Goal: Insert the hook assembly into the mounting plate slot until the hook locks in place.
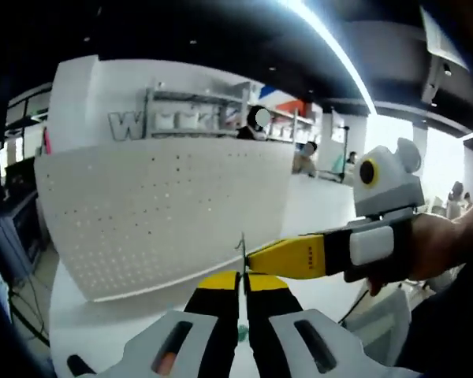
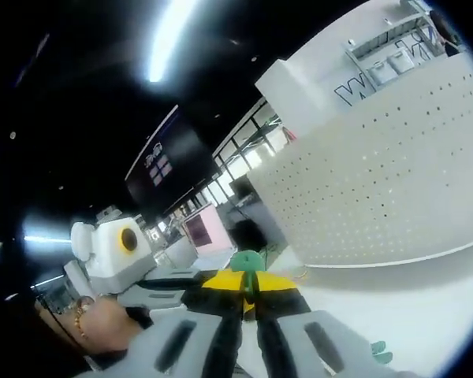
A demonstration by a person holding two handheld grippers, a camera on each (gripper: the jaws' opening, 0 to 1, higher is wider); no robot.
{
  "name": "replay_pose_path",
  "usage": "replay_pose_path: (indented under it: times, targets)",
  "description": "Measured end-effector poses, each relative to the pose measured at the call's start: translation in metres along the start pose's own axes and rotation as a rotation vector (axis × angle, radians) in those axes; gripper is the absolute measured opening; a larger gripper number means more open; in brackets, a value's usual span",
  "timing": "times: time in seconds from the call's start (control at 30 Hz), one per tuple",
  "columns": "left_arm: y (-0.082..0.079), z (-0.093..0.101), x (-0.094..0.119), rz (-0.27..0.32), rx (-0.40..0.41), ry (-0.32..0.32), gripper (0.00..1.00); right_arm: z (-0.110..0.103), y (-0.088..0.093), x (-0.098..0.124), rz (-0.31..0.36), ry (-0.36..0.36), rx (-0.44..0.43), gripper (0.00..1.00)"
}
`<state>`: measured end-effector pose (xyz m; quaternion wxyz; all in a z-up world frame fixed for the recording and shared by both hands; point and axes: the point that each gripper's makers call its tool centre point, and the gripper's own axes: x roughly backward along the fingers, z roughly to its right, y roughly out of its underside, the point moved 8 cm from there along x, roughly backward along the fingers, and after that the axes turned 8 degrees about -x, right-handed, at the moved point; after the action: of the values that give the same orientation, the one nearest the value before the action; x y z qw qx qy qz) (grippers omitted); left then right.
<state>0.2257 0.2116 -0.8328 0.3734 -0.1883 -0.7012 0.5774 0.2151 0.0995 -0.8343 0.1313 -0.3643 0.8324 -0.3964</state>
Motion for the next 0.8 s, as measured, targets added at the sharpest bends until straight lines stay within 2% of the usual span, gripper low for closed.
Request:
replay_pose_path:
  times: [0.2,0.5,0.57,0.63,0.67,0.7,0.8]
  targets:
    - [0.004,0.0,-0.002,-0.007,0.046,0.01,0.02,0.001,0.003,0.001,0.013,0.023,-0.01,0.01]
    - [0.007,0.001,-0.003,-0.011,0.011,0.031,0.05,0.002,0.005,0.002,0.004,0.025,0.016,0.01]
    - [0.008,0.001,-0.004,-0.016,0.007,0.036,0.1,0.001,0.006,0.002,0.002,0.022,0.023,0.01]
    - [0.01,0.002,-0.005,-0.023,-0.021,0.039,0.21,0.001,0.006,0.002,0.003,0.022,0.029,0.01]
    - [0.01,0.003,-0.005,-0.02,-0.019,0.051,0.23,0.002,0.006,0.002,0.001,0.023,0.032,0.01]
    - [0.01,0.005,-0.005,-0.011,0.001,0.076,0.24,0.002,0.006,0.002,0.0,0.023,0.035,0.01]
    - [0.013,0.004,-0.005,-0.014,0.033,0.072,0.33,0.002,0.006,0.002,-0.01,0.021,0.053,0.01]
